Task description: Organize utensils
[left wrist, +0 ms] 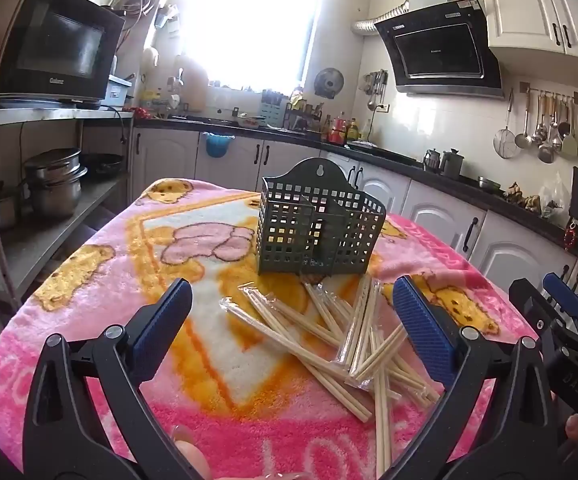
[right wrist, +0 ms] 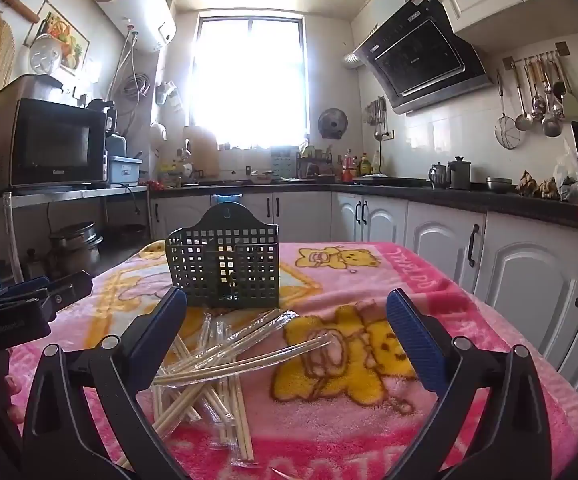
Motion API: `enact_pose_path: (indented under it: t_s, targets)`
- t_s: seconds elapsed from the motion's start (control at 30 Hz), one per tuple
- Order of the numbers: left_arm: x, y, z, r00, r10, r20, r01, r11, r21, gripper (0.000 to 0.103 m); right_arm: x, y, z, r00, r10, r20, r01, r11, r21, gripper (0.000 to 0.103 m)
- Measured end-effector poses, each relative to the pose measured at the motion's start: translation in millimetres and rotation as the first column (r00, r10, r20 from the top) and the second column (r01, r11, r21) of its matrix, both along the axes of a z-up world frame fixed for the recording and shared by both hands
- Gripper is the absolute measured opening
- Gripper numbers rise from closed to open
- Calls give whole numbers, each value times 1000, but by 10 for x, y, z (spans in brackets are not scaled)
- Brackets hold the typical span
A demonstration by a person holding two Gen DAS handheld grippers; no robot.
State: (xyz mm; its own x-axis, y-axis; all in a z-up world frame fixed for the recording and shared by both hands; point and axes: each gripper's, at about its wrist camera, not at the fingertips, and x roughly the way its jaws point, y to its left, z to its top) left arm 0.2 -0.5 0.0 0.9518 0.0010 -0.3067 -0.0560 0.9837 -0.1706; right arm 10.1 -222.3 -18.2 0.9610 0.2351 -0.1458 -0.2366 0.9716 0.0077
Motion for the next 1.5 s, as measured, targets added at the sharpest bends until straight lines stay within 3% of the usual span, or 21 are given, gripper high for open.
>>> enact_pose_path:
  t_s: [1.5]
  targets:
    - [-26, 3, 34, 1000, -1, 22, 2, 1000, -11, 93, -88, 25, 77, 1000, -3, 17, 4, 1000, -9, 97]
